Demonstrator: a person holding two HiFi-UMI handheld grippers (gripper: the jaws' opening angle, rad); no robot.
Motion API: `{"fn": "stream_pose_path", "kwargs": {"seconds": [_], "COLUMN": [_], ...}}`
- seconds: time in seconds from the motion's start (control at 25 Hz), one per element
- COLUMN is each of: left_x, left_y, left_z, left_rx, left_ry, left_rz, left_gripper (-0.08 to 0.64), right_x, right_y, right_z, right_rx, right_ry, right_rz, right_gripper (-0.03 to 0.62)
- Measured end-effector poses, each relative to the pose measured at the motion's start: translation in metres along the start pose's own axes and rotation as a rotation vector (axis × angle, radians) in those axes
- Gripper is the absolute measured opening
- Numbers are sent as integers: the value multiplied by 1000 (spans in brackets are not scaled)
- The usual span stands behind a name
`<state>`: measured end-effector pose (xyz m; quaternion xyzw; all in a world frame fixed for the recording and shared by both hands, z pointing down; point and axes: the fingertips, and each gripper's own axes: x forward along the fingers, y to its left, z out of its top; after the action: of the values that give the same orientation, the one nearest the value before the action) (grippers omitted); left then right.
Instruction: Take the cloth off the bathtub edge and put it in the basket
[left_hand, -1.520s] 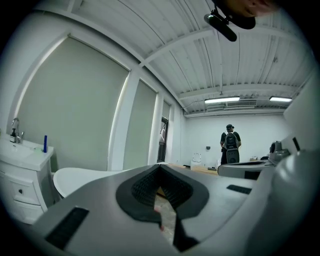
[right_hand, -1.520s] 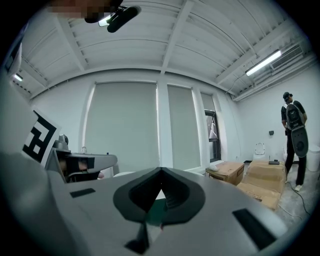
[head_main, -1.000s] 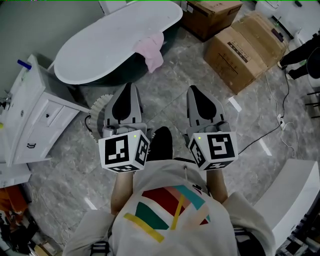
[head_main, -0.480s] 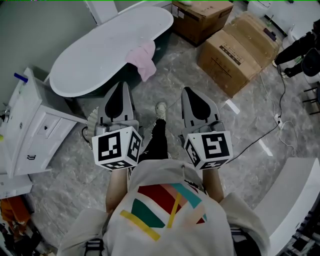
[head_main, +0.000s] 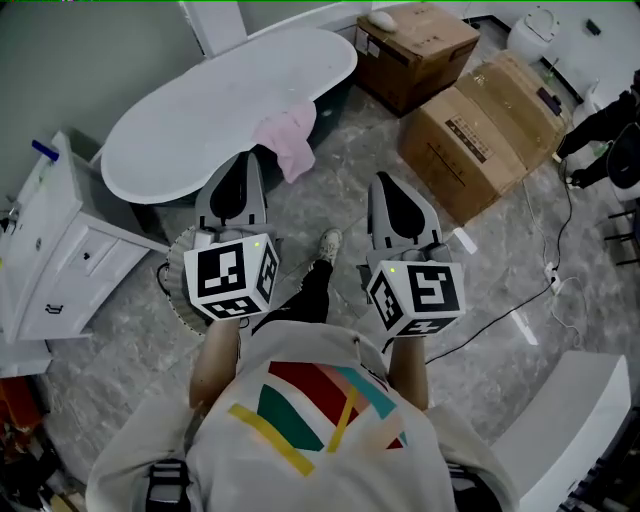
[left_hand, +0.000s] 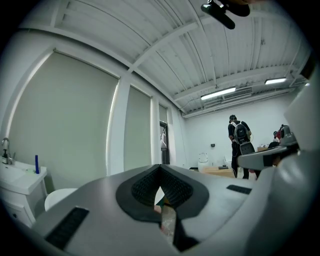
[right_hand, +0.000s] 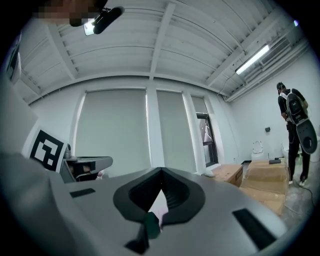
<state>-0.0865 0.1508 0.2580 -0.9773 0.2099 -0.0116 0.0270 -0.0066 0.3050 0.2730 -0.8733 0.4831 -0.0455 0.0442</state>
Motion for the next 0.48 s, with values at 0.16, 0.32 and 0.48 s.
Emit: {"fn": "stream_pose_path", "kwargs": {"seconds": [0.16, 0.32, 0.48], "left_x": [34, 86, 148], "left_y": [13, 22, 33], "left_z": [-9, -17, -21], "left_rx": [-4, -10, -4], "left_ry": [13, 30, 59], "left_rz": [39, 47, 67], "left_gripper": [17, 17, 17], "right_x": [41, 96, 165], "right_y": [-13, -33, -45], "right_z": [8, 2, -15], "right_rx": [-62, -10, 32], "right_ry": [-7, 20, 113], "right_rz": [17, 33, 96], "right_gripper": [9, 9, 9]}}
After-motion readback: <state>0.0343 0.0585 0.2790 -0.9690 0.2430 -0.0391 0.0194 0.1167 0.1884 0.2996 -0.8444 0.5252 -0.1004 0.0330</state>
